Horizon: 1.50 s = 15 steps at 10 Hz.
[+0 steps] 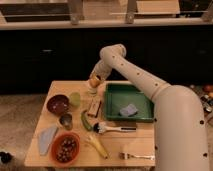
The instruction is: Place apple in paper cup
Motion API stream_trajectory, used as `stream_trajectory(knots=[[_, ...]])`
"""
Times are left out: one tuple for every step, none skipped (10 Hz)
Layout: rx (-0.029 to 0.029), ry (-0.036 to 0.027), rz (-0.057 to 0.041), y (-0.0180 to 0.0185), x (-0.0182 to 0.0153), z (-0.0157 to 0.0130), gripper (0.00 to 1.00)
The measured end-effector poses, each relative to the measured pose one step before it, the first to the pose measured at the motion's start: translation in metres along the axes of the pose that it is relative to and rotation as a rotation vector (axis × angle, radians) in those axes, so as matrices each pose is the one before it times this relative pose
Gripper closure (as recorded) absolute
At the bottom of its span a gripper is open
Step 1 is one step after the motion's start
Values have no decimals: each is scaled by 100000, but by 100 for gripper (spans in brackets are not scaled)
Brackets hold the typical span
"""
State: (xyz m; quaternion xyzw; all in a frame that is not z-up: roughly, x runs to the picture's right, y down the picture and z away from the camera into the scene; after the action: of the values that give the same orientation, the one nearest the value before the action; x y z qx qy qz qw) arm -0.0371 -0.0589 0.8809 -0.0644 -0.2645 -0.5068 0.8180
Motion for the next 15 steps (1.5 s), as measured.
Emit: stream_trajectory(knots=[[292, 412, 31, -368, 232, -121, 96], [253, 226, 27, -572, 306, 72, 96], [334, 357, 281, -140, 312, -97, 96], [394, 249, 446, -51, 406, -107, 96], [347, -97, 116, -215, 202, 48, 96], [412, -372, -134, -418, 82, 195, 96], [166, -384, 97, -137, 86, 201, 96], [216, -109, 283, -19, 153, 82, 96], [205, -179, 416, 38, 185, 185, 96], [137, -395, 168, -168, 44, 208, 96], [137, -467, 276, -130, 30, 211, 94], [64, -765, 826, 149, 163, 158, 85], [38, -359, 423, 149, 96, 94, 76], [-246, -148, 159, 112, 69, 63, 65], [-252, -123, -202, -38, -12, 99, 56]])
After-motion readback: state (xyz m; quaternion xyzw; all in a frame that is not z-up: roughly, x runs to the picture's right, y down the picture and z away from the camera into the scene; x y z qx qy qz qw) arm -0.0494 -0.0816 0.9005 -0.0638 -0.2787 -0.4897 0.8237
